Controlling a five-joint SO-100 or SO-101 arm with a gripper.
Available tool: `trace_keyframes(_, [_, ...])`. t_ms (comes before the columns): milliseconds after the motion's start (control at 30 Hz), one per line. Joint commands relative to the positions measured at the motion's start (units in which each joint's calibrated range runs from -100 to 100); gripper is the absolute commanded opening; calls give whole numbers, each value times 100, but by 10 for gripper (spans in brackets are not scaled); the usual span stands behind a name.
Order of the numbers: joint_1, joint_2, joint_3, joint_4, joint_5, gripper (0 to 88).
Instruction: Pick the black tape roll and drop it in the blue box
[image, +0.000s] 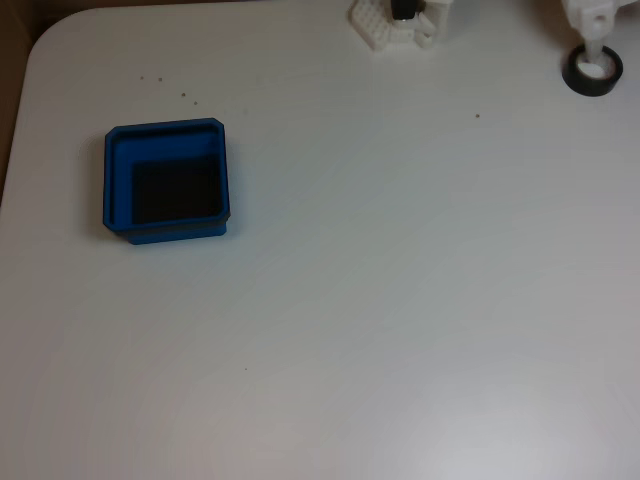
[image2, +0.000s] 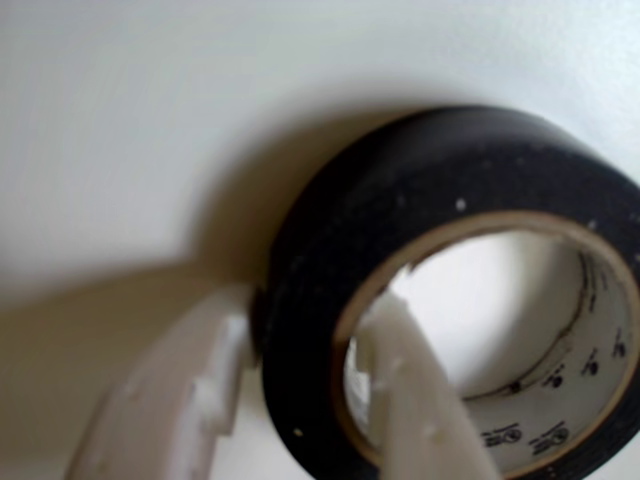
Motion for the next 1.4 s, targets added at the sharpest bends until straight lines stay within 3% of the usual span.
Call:
trace_keyframes(0, [77, -37, -26, -26, 7, 16])
trace_keyframes(600, [86, -79, -26, -26, 7, 15])
trace_keyframes(1067, [116, -1685, -26, -9, 7, 18])
trace_keyframes(1367, [116, -1768, -341, -1, 7, 18])
